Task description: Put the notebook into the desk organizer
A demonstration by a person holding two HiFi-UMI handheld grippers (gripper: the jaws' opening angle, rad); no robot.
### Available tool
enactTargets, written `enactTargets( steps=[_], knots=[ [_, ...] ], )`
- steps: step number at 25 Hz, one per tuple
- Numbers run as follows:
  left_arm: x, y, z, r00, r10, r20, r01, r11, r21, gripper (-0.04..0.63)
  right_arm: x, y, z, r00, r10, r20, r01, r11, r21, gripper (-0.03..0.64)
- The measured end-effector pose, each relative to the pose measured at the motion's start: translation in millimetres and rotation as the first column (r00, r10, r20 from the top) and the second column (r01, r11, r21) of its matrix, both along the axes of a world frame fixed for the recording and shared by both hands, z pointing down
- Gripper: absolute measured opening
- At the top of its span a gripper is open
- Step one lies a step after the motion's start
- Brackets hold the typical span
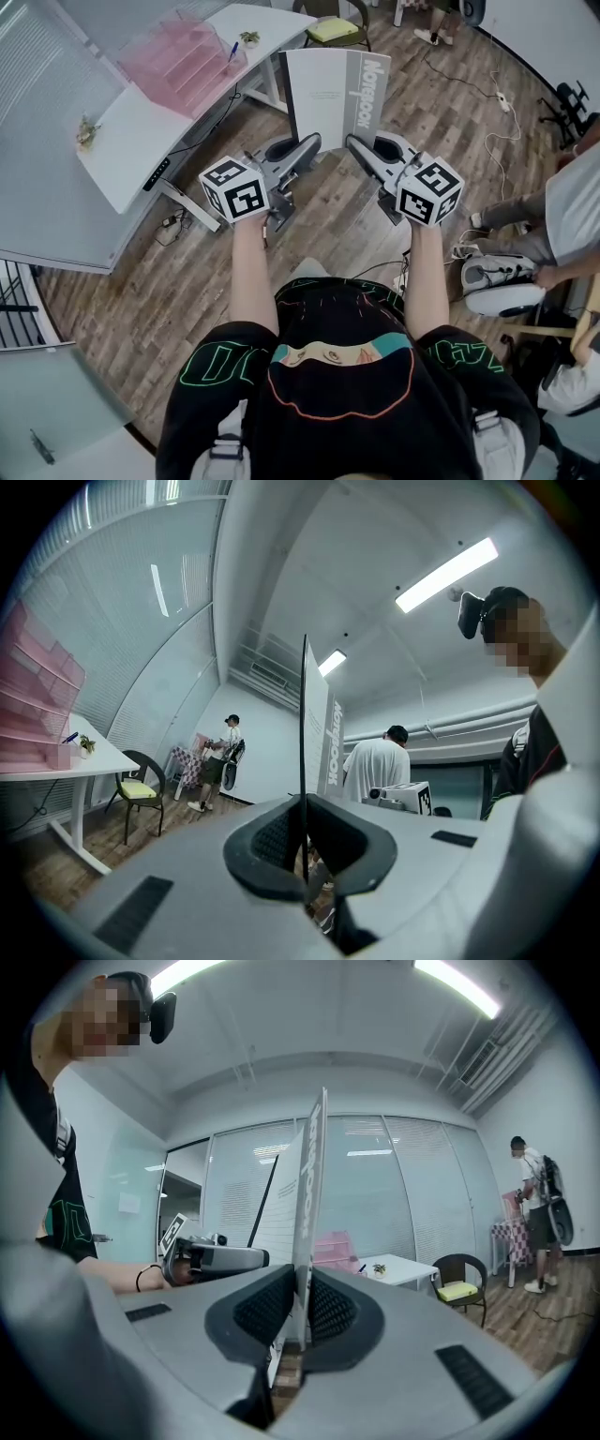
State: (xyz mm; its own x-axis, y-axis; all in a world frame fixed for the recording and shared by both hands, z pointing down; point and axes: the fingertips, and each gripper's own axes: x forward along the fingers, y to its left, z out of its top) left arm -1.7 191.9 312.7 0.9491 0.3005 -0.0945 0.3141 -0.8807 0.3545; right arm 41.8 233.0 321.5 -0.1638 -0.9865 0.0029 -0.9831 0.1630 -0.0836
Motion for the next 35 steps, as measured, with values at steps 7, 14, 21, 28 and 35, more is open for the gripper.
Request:
enactTargets(
  steps=[7, 14, 21, 28, 35],
  knots=[
    [6, -13, 2, 1.0, -0.008, -0.001, 0.008, 1.0, 0.001, 0.006, 7, -14, 2, 1.0, 0.0, 0.004, 0.0, 1.0, 0.001, 0.031],
    [34, -42, 8, 1.0, 0.017, -0.018, -0.017, 1.0, -0.021, 0.006, 33, -41, 7, 0.999, 0.034, -0.011, -0.034, 0.999, -0.018, 0.032],
    [79, -108, 17, 1.0, 0.021, -0.014, -0.022, 0.998, -0.063, 0.006, 79, -107, 15, 0.999, 0.052, -0.003, -0.052, 0.997, -0.058, 0.032],
    [103, -141, 36, 0.999, 0.008, 0.045, -0.004, 0.996, -0.088, 0.006, 103, -139, 36, 0.995, 0.082, 0.054, -0.077, 0.993, -0.087, 0.032],
    [146, -238, 62, 0.996, -0.022, 0.088, 0.039, 0.981, -0.188, 0.006, 146, -236, 59, 0.994, 0.08, 0.077, -0.066, 0.983, -0.17, 0.032]
  ],
)
